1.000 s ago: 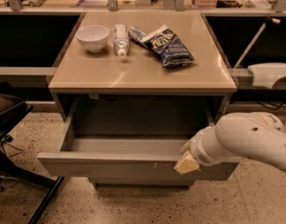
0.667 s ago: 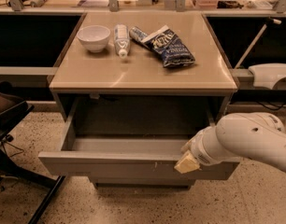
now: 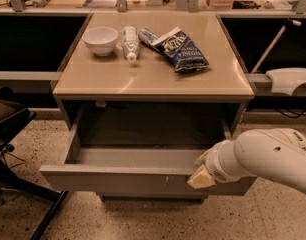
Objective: Open top drawer
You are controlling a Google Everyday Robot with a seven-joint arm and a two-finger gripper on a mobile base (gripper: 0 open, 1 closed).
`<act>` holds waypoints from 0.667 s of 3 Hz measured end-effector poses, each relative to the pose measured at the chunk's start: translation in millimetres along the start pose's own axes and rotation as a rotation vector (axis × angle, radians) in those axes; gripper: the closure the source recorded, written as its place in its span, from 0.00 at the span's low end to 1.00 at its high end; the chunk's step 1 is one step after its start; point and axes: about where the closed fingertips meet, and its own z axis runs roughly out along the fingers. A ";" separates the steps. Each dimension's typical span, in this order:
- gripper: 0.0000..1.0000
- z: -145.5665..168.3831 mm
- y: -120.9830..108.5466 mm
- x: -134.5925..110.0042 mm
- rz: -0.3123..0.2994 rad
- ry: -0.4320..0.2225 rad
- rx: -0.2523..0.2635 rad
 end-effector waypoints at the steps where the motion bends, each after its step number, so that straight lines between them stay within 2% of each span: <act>1: 1.00 -6.8 9.2 -2.5 -0.013 -0.021 0.016; 2: 1.00 -15.0 12.8 9.0 -0.018 -0.033 0.041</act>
Offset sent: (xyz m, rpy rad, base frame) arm -0.1449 -0.1125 0.0261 -0.0166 -0.3463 -0.0554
